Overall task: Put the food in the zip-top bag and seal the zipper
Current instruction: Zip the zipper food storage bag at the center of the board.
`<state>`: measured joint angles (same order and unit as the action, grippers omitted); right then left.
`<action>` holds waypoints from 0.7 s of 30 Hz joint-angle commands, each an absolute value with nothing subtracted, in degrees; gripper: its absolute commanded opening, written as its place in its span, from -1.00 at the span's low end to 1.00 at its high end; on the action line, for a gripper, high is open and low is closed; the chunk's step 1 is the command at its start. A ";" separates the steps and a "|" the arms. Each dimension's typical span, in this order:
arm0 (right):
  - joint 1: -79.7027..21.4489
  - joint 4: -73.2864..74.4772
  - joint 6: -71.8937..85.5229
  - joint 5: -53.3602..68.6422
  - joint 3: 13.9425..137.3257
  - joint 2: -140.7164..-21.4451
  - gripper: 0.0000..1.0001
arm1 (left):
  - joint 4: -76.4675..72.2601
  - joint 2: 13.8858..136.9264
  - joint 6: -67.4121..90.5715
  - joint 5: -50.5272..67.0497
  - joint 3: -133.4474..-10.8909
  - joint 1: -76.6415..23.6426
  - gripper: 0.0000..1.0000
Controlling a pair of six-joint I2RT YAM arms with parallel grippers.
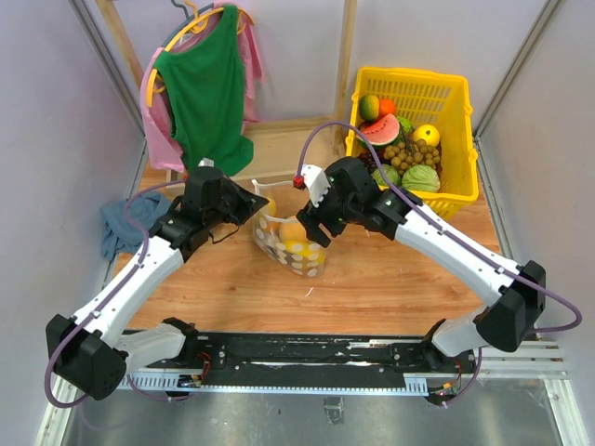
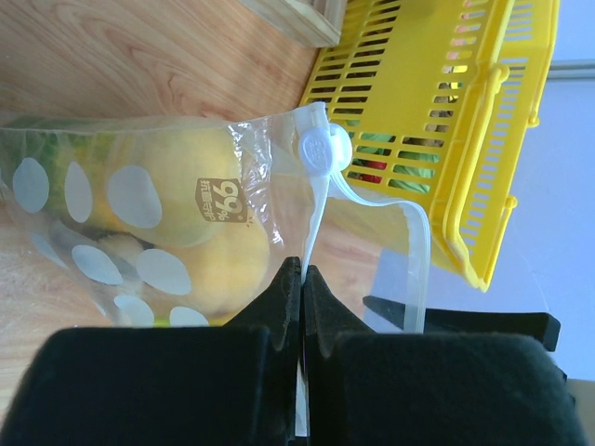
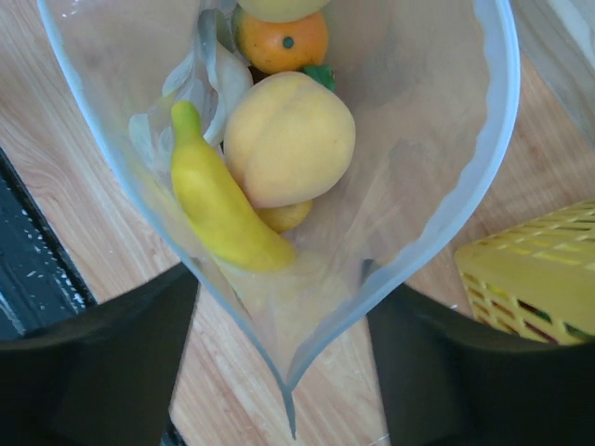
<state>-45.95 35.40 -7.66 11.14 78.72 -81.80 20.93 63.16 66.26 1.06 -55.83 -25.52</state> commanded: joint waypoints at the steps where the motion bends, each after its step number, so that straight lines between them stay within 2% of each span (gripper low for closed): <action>1: -45.23 34.69 -10.21 12.90 82.24 -83.19 0.27 | 19.35 61.68 64.70 0.19 -55.15 -25.44 -0.99; 7: -43.62 37.05 -12.95 11.26 81.40 -80.84 -0.73 | 19.39 60.12 59.49 -1.44 -54.60 -25.42 -0.67; 9: -43.40 37.74 -13.89 10.57 81.15 -79.78 -0.90 | 19.04 59.29 57.77 -1.95 -54.05 -25.45 -0.54; 11: -43.33 38.56 -15.30 8.70 80.92 -78.76 -0.98 | 18.54 58.56 54.92 -2.19 -53.73 -25.40 -0.43; 14: -43.30 39.01 -17.50 5.69 79.82 -77.13 -0.99 | 17.84 57.57 48.58 -1.82 -53.99 -25.31 -0.28; 16: -43.29 39.04 -18.55 4.54 78.91 -76.23 -0.99 | 17.44 57.15 43.00 -0.51 -54.51 -25.31 -0.10; 21: -43.32 39.04 -19.26 -0.45 77.44 -74.80 -0.99 | 18.16 56.87 28.99 1.81 -55.58 -25.32 0.00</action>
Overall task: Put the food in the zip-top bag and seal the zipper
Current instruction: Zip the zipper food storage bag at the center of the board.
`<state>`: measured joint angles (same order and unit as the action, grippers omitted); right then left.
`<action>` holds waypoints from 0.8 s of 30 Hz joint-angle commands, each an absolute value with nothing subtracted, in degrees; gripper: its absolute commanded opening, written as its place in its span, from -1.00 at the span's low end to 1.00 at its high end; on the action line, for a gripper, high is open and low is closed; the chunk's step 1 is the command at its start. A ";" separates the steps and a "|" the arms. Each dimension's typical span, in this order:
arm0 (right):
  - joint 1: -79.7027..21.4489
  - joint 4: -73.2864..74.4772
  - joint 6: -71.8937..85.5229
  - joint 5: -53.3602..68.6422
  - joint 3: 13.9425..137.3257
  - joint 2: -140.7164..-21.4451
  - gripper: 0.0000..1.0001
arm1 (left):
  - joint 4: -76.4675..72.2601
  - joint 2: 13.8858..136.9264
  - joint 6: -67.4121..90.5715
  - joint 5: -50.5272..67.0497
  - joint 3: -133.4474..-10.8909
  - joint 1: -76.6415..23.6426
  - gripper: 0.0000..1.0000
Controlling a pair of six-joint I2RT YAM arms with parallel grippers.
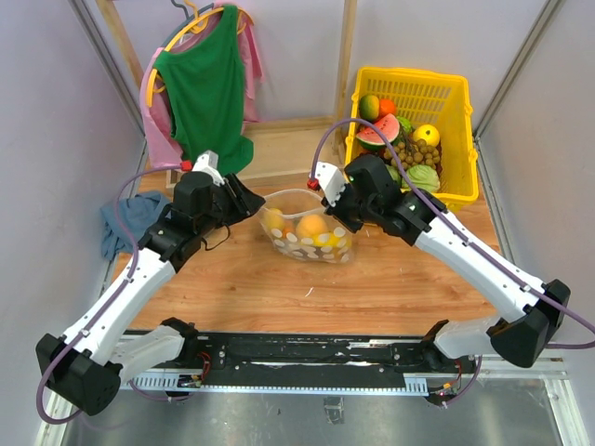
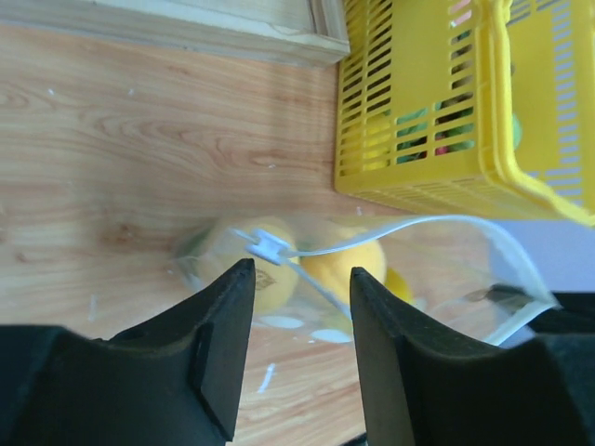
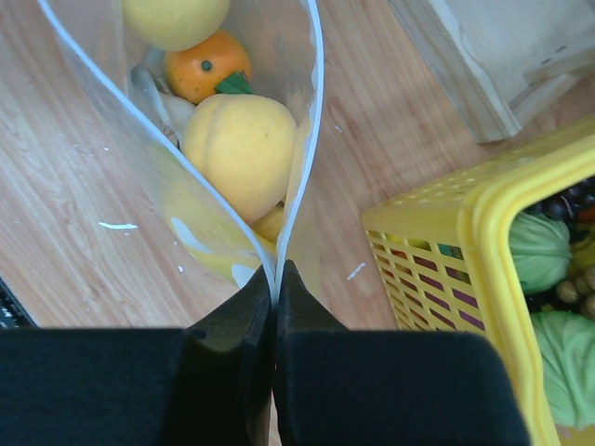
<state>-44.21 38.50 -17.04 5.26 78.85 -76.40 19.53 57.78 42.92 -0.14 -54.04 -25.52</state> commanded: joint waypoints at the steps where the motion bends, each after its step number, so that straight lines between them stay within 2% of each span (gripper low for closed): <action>1: -43.33 39.21 -19.07 -1.34 77.10 -74.68 -0.99 | 17.86 56.72 27.34 2.69 -55.31 -25.34 0.02; 7: -43.30 38.39 -18.04 -8.63 73.46 -72.41 -0.99 | 9.97 56.51 22.44 9.51 -49.55 -25.36 0.16; 12: -43.07 36.78 -17.49 -14.77 71.05 -70.40 -0.99 | 0.49 53.67 19.32 9.63 -43.49 -25.33 0.29; 17: -43.07 36.56 -17.77 -13.57 70.31 -68.91 -0.99 | -6.67 48.96 16.11 12.43 -37.61 -25.23 0.68; 24: -43.23 35.79 -17.98 -11.52 68.69 -65.58 -0.99 | -13.94 51.54 8.10 19.03 -36.98 -23.88 0.72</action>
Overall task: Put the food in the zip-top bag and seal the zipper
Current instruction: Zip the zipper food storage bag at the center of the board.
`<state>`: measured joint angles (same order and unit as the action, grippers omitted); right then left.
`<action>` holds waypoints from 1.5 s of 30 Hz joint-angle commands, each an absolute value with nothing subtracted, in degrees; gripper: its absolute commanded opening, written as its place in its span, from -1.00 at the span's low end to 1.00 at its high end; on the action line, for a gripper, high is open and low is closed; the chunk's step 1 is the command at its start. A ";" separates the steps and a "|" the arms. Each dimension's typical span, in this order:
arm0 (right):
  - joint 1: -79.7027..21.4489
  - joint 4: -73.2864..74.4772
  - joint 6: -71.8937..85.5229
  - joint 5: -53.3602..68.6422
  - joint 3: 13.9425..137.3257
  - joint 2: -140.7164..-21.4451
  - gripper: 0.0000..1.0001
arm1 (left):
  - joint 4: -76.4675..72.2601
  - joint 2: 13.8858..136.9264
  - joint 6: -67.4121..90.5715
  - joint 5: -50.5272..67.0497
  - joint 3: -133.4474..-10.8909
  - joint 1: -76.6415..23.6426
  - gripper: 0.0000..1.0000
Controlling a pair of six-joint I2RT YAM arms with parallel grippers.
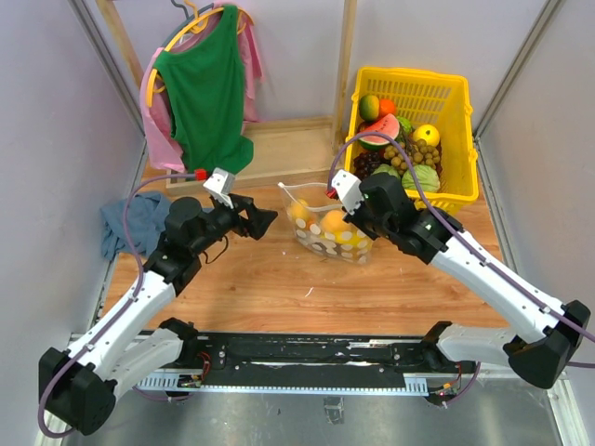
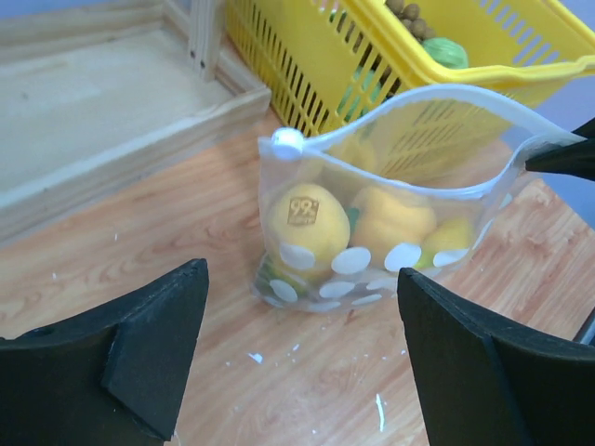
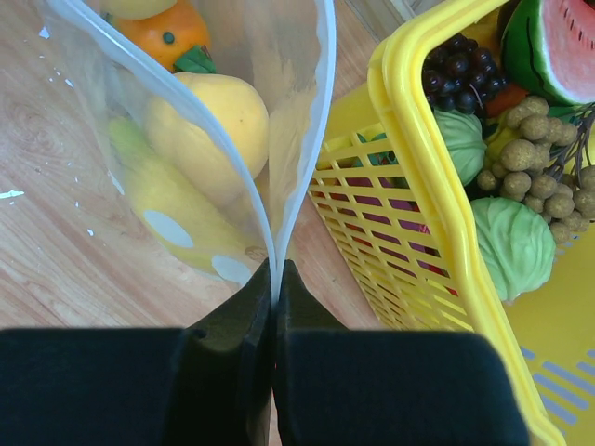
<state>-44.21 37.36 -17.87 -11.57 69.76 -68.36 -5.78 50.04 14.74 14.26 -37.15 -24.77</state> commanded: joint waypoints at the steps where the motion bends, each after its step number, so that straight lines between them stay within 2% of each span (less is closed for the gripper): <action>1: -43.22 35.51 -18.01 -11.73 68.38 -65.12 -0.98 | -15.30 52.42 6.87 19.80 -36.75 -23.51 0.73; 5: -43.28 34.68 -18.25 -11.28 67.56 -64.09 -0.98 | -23.94 56.95 4.94 28.18 -34.47 -19.14 0.73; 9: -43.69 34.64 -18.08 -10.24 67.18 -64.36 -0.99 | -43.63 63.16 9.20 40.19 -29.18 -12.79 0.67; 15: -44.05 34.61 -18.26 -10.08 67.00 -64.18 -0.99 | -61.45 73.69 11.75 51.38 -28.05 -11.60 0.61; 23: -44.64 34.63 -18.63 -8.19 66.98 -64.00 -0.99 | -73.82 85.61 15.17 56.93 -32.32 -11.60 0.55; 28: -44.78 34.35 -19.15 -7.68 66.65 -63.70 -0.99 | -92.18 94.22 27.23 60.68 -34.89 -11.60 0.50; 32: -44.89 34.27 -19.44 -7.72 66.52 -63.93 -0.99 | -95.46 100.11 33.04 66.08 -39.32 -11.69 0.27; 36: -44.94 33.95 -19.60 -8.15 66.39 -63.93 -0.99 | -95.57 99.58 32.31 65.80 -39.23 -12.11 0.17; 38: -44.94 33.76 -19.69 -8.22 66.44 -64.16 -0.99 | -95.58 99.26 32.48 66.42 -38.90 -12.26 0.04; 45: -44.96 33.91 -19.52 -8.40 66.64 -64.25 -0.99 | -94.89 95.29 31.26 65.97 -36.69 -12.74 -0.95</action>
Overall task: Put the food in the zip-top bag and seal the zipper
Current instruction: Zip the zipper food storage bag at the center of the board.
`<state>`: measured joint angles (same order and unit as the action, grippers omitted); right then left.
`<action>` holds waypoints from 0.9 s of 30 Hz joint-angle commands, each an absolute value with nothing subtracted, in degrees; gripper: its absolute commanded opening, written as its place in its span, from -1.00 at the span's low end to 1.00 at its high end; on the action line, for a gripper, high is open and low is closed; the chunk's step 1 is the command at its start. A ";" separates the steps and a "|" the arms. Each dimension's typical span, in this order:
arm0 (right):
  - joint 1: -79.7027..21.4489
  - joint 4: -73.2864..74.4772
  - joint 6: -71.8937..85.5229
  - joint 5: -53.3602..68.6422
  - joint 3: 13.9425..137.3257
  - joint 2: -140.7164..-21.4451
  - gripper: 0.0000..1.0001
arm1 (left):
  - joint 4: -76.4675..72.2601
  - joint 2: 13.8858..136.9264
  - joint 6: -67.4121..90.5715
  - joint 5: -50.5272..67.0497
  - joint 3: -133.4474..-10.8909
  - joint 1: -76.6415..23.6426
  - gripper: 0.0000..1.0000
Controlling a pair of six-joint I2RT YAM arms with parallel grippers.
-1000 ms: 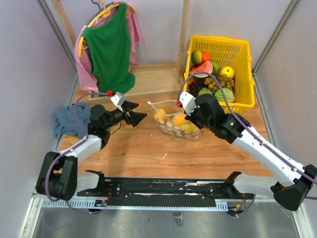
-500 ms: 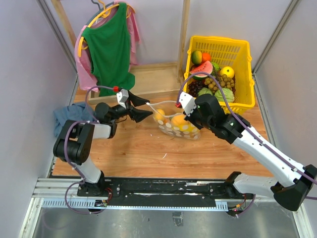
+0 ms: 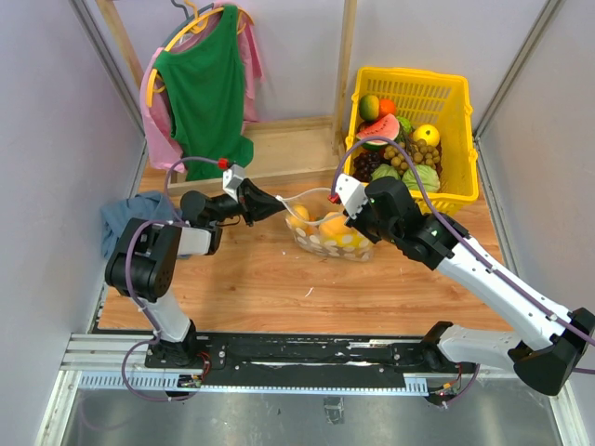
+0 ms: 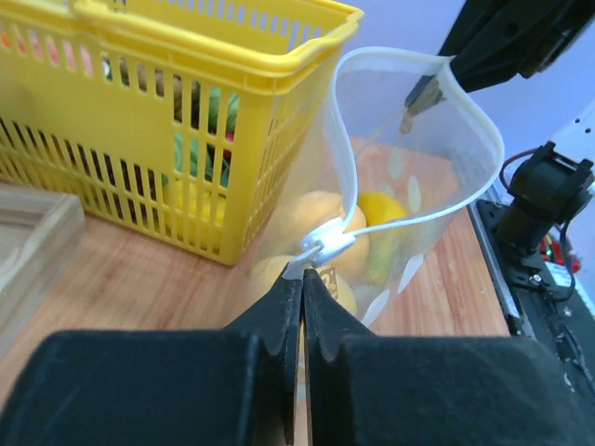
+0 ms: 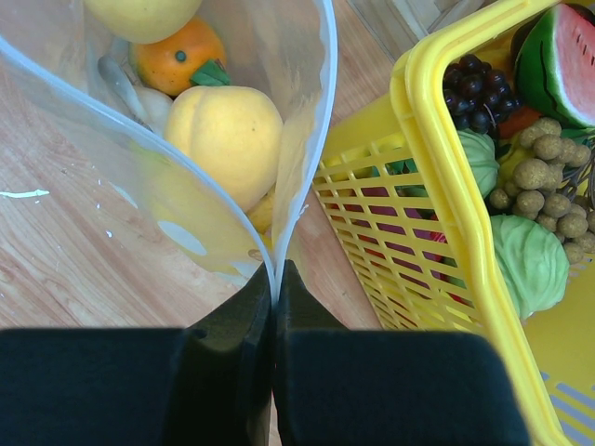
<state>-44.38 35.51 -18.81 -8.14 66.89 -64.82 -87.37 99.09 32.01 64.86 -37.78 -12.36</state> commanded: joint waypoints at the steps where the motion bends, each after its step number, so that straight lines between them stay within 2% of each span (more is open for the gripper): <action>1: -44.95 33.92 -19.45 -8.66 66.70 -64.17 -0.99 | -94.20 94.59 31.14 66.07 -36.46 -12.74 -0.99; 6: -44.93 33.97 -18.72 -9.46 66.53 -63.59 -0.98 | -84.92 87.23 27.76 62.31 -33.04 -12.73 -0.99; 9: -44.98 33.99 -17.92 -9.38 66.62 -63.39 -0.89 | -64.34 78.47 19.10 56.54 -32.80 -12.93 -0.99; 12: -44.91 34.00 -17.56 -7.39 66.97 -63.50 -0.72 | -35.92 69.11 3.29 44.12 -36.35 -16.18 -0.99; 14: -44.97 33.94 -17.49 -5.41 67.27 -63.60 -0.61 | -26.60 66.11 -1.82 41.15 -37.91 -18.10 -0.99; 18: -44.95 34.93 -17.39 -2.87 68.67 -64.08 -0.41 | -21.52 63.00 -1.46 40.06 -38.72 -18.44 -0.99; 21: -44.90 35.19 -17.22 -0.82 69.43 -63.26 -0.15 | -16.09 61.26 -2.94 39.27 -40.51 -18.53 -0.99; 23: -44.96 35.27 -16.57 0.50 70.74 -62.99 0.10 | -12.86 60.04 -3.86 39.39 -41.82 -18.54 -0.99; 27: -44.99 35.88 -14.86 5.96 76.11 -65.08 0.37 | -9.03 57.44 -4.75 40.50 -42.71 -18.54 -0.99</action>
<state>-44.38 36.45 -16.97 -0.36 69.91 -64.62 -15.92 60.84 -1.80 40.58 -39.90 -18.20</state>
